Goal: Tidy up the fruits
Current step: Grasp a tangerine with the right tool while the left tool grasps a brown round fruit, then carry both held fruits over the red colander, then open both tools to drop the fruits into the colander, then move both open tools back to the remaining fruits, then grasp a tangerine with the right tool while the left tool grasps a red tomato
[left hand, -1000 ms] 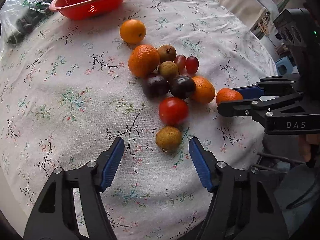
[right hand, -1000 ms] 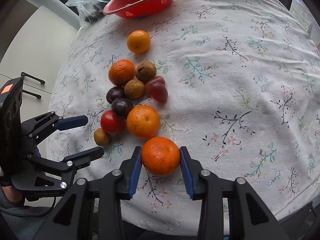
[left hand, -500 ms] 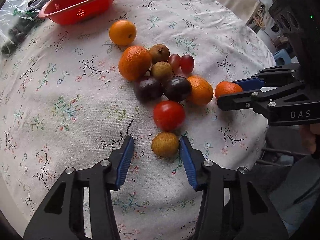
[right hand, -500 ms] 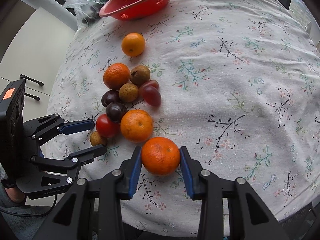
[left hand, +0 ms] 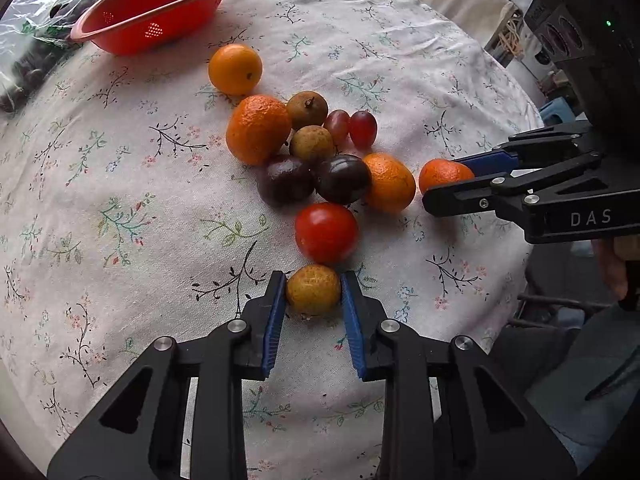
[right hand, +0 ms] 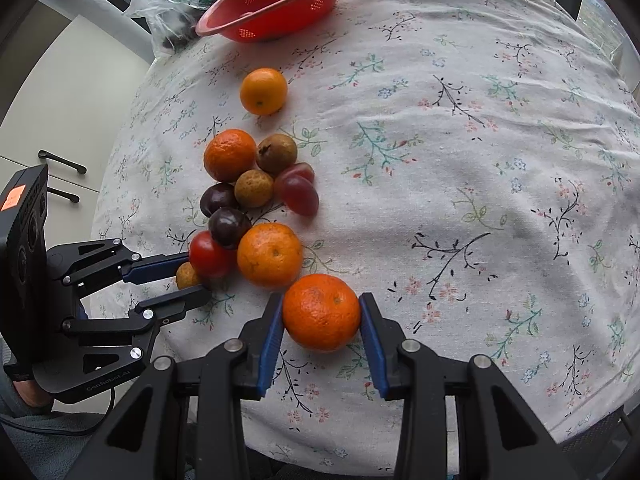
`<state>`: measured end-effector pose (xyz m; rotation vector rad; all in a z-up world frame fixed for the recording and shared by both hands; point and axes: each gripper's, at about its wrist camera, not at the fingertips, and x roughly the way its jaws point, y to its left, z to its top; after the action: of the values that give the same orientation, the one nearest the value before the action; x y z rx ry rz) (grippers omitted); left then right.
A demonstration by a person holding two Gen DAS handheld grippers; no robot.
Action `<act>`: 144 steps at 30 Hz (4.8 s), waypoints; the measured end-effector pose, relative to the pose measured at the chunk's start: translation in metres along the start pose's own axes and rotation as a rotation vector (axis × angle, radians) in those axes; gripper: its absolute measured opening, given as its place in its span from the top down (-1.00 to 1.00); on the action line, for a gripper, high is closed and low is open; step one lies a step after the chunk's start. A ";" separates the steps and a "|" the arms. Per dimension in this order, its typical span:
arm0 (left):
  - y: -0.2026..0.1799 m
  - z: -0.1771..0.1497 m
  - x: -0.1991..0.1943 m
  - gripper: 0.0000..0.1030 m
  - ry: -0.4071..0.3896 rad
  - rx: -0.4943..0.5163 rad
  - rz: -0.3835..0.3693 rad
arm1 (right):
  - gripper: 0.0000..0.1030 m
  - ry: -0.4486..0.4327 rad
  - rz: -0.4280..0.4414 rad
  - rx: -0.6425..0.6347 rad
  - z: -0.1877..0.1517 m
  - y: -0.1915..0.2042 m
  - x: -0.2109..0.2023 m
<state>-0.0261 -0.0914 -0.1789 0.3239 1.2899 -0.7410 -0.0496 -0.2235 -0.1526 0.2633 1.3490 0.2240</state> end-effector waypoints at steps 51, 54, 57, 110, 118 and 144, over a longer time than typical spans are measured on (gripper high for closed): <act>0.177 0.265 0.008 0.49 -0.157 -0.186 0.098 | 0.23 -0.104 0.013 -0.162 0.306 0.020 0.014; 0.178 0.268 0.016 0.49 -0.151 -0.174 0.101 | 0.23 -0.092 0.006 -0.167 0.309 0.021 0.020; 0.180 0.270 0.022 0.49 -0.141 -0.166 0.103 | 0.23 -0.083 0.000 -0.170 0.311 0.023 0.026; 0.056 0.005 -0.036 -0.74 -0.069 -0.171 0.051 | -0.35 -0.007 0.037 -0.070 0.049 0.014 -0.024; 0.033 -0.016 -0.041 -0.74 -0.052 -0.119 0.054 | -0.24 0.013 0.005 -0.083 0.026 0.022 -0.007; 0.039 -0.021 -0.044 -0.74 -0.034 -0.146 0.055 | 0.14 0.043 0.002 -0.185 0.031 0.036 0.024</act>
<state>-0.0203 -0.0360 -0.1502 0.2265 1.2898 -0.5996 -0.0145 -0.1840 -0.1570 0.1050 1.3603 0.3557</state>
